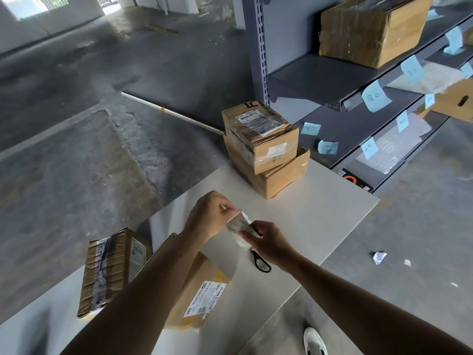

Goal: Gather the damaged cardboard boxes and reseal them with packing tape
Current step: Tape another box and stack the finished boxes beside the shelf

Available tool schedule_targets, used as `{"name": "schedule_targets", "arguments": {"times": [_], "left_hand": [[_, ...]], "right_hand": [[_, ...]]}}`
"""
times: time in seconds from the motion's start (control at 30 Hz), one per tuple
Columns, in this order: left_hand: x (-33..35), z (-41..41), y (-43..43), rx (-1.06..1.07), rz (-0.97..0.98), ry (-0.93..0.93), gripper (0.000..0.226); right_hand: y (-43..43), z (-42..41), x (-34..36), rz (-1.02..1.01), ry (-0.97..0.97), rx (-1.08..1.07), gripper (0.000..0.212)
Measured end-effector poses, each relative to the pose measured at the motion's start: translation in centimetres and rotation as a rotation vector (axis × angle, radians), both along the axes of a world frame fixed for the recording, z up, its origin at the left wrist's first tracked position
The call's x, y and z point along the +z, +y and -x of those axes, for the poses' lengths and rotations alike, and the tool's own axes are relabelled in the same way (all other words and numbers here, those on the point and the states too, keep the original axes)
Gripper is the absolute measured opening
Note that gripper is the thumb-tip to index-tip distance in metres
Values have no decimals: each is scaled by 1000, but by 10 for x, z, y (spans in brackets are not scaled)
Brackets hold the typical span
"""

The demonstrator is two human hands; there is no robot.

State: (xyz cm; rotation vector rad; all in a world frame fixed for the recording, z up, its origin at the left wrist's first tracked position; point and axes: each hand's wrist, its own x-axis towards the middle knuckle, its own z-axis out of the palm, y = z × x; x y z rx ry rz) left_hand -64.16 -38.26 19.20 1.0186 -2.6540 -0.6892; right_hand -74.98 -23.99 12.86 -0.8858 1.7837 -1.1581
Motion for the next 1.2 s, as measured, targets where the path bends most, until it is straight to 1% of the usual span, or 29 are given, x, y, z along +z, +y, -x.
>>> {"name": "schedule_targets", "arguments": {"times": [0.07,0.1,0.17,0.27,0.33,0.43,0.53,0.63,0.73,0.8,0.87,0.97,1.03,1.1,1.2], "left_hand": [[0,2,-5,35,-38,36,14],[0,4,-7,35,-55,20,14],[-4,8,-10,27,-63,-37,14],[-11,15,-12,22,-76,-114,13],[-14,20,-13,17,-91,-176,12],[-19,29,-15,-14,-96,-268,8],[-25,36,-18,-51,-116,-338,7],[-29,38,-22,-77,-134,-379,7],[-30,36,-26,-72,-137,-377,7],[-27,33,-28,-75,-143,-372,5],[-23,29,-31,-73,-148,-368,6],[-9,19,-33,-34,-138,-327,12],[2,8,-33,-8,-136,-314,17],[9,-6,-31,32,-151,-302,23],[15,-33,-29,90,-166,-275,26]], "right_hand": [[-2,5,-2,-9,49,-7,26],[-3,7,-4,-18,98,-3,26],[-3,14,-9,-33,239,26,25],[-6,25,-20,-24,471,70,16],[-10,34,-31,-53,589,90,19],[-13,45,-48,-141,696,150,24],[-14,53,-60,-227,762,213,28],[-15,57,-76,-273,772,218,29],[-15,57,-84,-311,767,235,31],[-15,56,-83,-296,774,219,32],[-15,52,-78,-194,816,163,28],[-19,40,-68,55,804,54,6],[-24,25,-53,183,689,39,13],[-29,7,-33,261,528,96,15],[-36,-22,-11,312,330,156,21]]}}
